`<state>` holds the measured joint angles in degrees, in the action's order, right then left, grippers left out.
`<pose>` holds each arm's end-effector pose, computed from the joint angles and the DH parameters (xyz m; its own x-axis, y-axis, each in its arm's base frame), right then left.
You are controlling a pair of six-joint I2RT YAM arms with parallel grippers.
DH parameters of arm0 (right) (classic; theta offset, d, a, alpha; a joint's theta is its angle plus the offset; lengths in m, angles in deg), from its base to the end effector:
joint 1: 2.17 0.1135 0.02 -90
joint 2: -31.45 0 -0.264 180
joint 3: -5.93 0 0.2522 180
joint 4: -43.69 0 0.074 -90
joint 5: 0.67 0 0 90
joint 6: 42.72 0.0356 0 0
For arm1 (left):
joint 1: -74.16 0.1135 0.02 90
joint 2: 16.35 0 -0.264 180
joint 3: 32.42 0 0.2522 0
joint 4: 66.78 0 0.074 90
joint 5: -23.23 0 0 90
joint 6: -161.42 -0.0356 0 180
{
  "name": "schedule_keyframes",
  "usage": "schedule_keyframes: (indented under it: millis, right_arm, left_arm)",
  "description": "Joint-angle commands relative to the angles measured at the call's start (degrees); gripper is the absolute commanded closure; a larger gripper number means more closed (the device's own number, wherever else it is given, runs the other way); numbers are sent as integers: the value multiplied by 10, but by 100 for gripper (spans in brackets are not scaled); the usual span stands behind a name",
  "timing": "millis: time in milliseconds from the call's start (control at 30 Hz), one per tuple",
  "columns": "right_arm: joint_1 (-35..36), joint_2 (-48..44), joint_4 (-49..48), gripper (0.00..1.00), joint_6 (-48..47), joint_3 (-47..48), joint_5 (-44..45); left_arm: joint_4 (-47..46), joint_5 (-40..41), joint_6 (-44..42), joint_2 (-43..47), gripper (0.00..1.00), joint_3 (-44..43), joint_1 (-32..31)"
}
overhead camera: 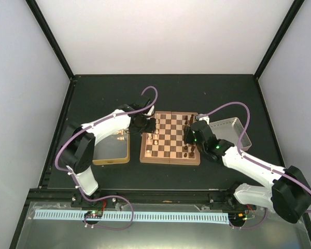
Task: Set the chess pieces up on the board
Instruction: Pick up the chess piece from the chessboard.
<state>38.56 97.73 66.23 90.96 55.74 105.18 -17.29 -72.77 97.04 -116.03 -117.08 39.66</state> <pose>0.1880 0.1491 0.2156 -0.6674 0.3021 -0.6807 -0.0082 0.9110 0.4123 0.2905 -0.2042 0.2096 -0.9304 0.1176 -0.3472 0.2197 0.9371 -0.2712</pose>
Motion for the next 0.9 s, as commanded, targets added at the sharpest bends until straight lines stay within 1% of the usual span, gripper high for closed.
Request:
schedule_keyframes:
  millis: [0,100,200,333,600,700,867]
  right_arm:
    - [-5,4,-20,58,-11,-1,-8]
    - [-5,7,-18,58,-13,3,-10]
    - [-5,10,-15,58,-15,6,-11]
    - [-6,14,-13,58,-16,9,-14]
    - [-6,29,-5,58,-22,25,-19]
    - [-6,32,0,58,-24,32,-23]
    - [-6,27,21,58,-33,56,-37]
  left_arm:
    - [25,21,5,-17,61,-29,-5]
    - [26,29,5,-27,63,-36,-5]
    - [28,36,7,-36,66,-42,-5]
    - [26,48,7,-42,69,-47,-5]
    - [28,47,-3,-53,86,-56,-4]
    - [31,51,-5,-50,95,-59,-4]
    - [40,64,-4,-37,97,-62,-4]
